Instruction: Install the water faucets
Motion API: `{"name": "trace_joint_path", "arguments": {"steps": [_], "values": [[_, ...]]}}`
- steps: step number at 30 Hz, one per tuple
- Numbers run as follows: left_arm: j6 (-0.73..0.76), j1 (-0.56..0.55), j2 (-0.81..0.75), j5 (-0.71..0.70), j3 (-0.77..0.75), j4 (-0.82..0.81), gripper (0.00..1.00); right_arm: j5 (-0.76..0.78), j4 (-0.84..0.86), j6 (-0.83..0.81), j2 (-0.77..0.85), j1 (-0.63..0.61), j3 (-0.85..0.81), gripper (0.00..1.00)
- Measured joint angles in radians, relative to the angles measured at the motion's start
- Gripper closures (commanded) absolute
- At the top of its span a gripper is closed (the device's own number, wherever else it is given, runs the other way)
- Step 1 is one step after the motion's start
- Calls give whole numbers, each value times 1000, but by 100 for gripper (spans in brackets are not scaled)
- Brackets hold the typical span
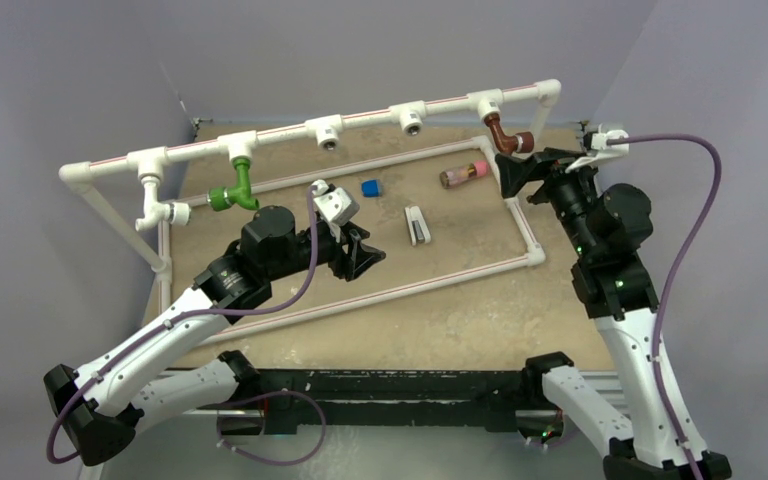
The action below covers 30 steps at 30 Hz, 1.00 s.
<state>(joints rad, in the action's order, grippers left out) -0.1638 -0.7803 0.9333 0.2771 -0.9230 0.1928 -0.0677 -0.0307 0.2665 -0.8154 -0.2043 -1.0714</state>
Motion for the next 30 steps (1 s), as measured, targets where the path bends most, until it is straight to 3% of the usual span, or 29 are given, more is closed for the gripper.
{"name": "trace_joint_path", "arguments": {"steps": [11,18,30], "values": [[0,0,1,4,0,4,48,-21,-85,-373,-47,-111,-129,2],[0,0,1,3,0,4,47,69,-92,-621,-85,-243,-126,2],[-1,0,1,3,0,6,40,302,125,-1085,-48,-347,118,2]]}}
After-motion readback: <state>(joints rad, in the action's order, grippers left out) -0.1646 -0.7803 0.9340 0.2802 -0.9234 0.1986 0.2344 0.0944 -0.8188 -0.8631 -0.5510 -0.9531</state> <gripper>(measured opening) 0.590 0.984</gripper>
